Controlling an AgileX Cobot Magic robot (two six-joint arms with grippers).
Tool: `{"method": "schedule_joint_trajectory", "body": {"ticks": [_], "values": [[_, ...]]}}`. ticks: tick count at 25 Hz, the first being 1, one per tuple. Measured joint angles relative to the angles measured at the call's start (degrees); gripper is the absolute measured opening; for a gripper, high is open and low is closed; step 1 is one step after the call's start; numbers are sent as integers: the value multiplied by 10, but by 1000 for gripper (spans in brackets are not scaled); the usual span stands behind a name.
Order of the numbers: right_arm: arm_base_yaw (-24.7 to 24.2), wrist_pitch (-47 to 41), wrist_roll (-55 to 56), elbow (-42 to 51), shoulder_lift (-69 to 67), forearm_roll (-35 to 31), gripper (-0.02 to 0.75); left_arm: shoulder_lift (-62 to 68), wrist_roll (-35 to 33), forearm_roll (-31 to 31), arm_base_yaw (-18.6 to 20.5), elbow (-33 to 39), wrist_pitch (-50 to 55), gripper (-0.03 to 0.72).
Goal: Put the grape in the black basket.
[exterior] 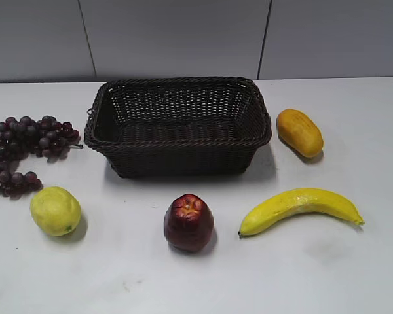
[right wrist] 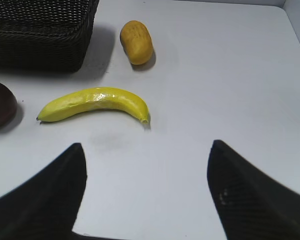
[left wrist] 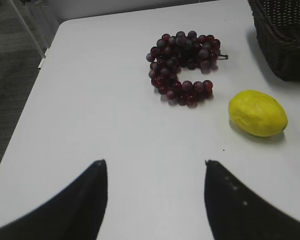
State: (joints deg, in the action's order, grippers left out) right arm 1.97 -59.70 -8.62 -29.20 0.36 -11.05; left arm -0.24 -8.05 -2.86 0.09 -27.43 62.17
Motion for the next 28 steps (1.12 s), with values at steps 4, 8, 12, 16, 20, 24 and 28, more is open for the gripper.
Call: {"method": "schedule_joint_trajectory", "body": {"ticks": [4,8,12,16,20,24,28], "values": [[0,0,0,0,0,0,572,0,0,0,0,0,0,449],[0,0,0,0,0,0,572,0,0,0,0,0,0,449],[0,0,0,0,0,0,572,0,0,0,0,0,0,449],[0,0,0,0,0,0,572,0,0,0,0,0,0,447],[0,0,0,0,0,0,572,0,0,0,0,0,0,433],[0,0,0,0,0,0,572,2,0,-14,0,0,0,556],[0,0,0,0,0,0,572,44,0,-20,1,-2,-4,640]]}}
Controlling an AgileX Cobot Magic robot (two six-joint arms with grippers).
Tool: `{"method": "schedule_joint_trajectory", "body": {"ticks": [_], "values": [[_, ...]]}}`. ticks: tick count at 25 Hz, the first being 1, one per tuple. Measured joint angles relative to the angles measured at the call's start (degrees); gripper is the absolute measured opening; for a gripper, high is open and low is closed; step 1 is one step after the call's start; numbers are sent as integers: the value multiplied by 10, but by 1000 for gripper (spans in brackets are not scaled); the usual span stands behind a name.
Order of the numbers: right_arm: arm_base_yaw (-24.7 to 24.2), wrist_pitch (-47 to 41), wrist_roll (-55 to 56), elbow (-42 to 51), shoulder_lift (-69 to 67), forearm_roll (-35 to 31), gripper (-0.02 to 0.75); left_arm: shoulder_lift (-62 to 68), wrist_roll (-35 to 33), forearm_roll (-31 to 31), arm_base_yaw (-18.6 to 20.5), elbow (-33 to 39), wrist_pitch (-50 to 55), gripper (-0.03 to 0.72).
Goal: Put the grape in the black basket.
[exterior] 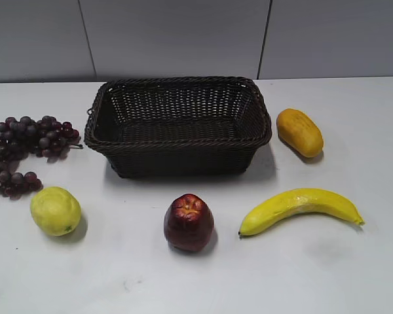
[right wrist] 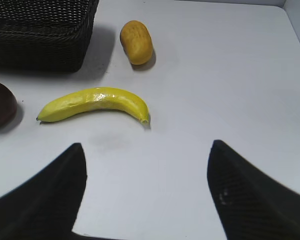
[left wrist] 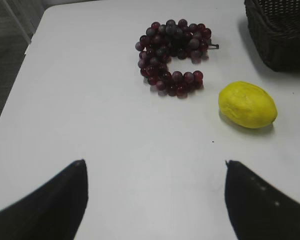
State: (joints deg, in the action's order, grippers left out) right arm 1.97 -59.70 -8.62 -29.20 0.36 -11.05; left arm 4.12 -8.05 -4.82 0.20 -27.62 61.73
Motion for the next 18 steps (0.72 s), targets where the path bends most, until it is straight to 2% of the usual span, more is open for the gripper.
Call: {"method": "schedule_joint_trajectory", "body": {"ticks": [5,18], "values": [[0,0,0,0,0,0,572,90,0,1,0,-25,-65,647],[0,0,0,0,0,0,572,454,0,-9,-2,-49,-302,637]]}}
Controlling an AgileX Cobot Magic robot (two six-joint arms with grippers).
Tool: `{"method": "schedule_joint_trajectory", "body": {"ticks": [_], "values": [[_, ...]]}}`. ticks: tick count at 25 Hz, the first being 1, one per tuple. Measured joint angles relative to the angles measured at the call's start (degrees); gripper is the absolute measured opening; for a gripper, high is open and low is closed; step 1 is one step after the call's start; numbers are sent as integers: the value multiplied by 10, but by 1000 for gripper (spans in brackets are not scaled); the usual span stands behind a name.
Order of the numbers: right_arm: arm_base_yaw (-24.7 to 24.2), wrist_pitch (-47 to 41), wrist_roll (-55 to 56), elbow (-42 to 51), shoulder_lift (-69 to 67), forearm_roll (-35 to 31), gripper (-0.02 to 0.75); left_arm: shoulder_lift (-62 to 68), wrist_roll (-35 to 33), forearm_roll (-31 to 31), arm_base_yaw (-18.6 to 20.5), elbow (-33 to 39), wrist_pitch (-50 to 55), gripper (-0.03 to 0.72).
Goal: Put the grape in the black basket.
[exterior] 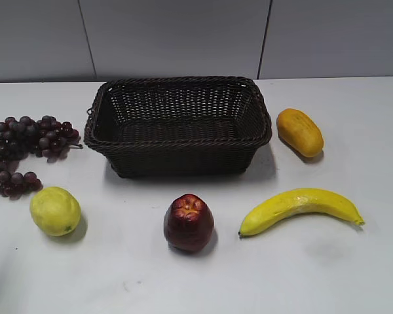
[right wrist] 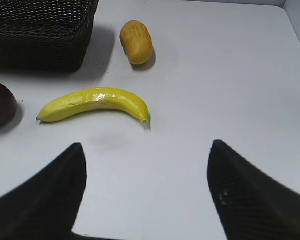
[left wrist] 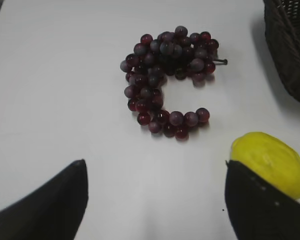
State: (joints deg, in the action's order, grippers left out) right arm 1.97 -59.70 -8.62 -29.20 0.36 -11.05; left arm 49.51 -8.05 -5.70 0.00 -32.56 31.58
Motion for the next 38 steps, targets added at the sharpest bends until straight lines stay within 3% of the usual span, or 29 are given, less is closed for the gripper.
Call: {"method": "schedule_joint_trajectory", "body": {"ticks": [10,28,38], "values": [[0,0,0,0,0,0,572,270,0,0,0,-154,-16,624],[0,0,0,0,0,0,572,634,-17,6,0,-495,185,661],[0,0,0,0,0,0,572,782,-19,19,1,-612,230,661]]}}
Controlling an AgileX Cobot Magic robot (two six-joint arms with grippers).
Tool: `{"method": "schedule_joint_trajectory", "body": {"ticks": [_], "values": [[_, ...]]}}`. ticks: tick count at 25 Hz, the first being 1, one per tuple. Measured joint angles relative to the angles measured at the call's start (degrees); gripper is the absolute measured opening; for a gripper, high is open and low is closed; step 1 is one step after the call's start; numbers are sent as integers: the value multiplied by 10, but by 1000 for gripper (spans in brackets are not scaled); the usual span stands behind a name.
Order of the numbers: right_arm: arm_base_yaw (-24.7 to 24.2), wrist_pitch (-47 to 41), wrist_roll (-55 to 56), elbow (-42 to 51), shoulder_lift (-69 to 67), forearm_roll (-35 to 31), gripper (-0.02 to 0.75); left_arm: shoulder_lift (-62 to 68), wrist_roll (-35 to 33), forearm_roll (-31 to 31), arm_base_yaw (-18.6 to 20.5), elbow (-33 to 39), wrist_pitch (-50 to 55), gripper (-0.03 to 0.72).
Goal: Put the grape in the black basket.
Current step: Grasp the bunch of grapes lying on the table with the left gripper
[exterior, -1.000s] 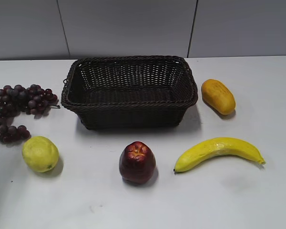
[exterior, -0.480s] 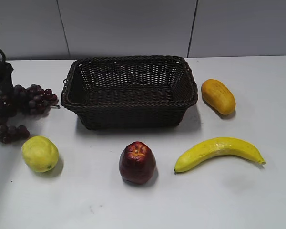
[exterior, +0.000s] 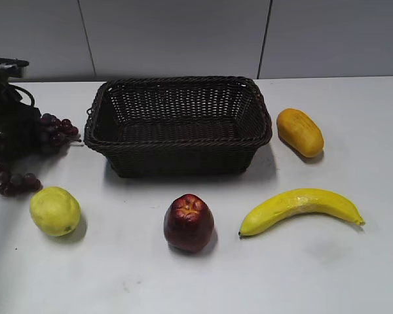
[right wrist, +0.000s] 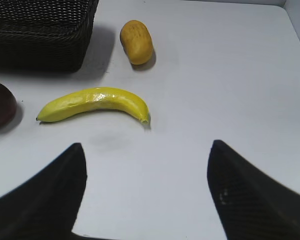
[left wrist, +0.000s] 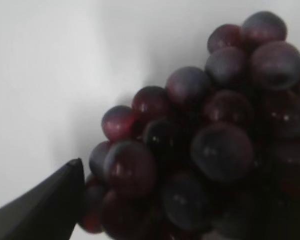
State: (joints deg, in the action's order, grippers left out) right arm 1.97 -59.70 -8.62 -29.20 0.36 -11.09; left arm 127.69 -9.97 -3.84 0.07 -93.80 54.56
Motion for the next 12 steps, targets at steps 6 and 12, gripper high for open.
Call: {"method": "schedule_joint_trajectory", "body": {"ticks": [6,12], "values": [[0,1,0,0,0,0,572,22,-1,-20,-1,-12,14,512],[0,1,0,0,0,0,572,22,-1,-20,-1,-13,19,338]]}}
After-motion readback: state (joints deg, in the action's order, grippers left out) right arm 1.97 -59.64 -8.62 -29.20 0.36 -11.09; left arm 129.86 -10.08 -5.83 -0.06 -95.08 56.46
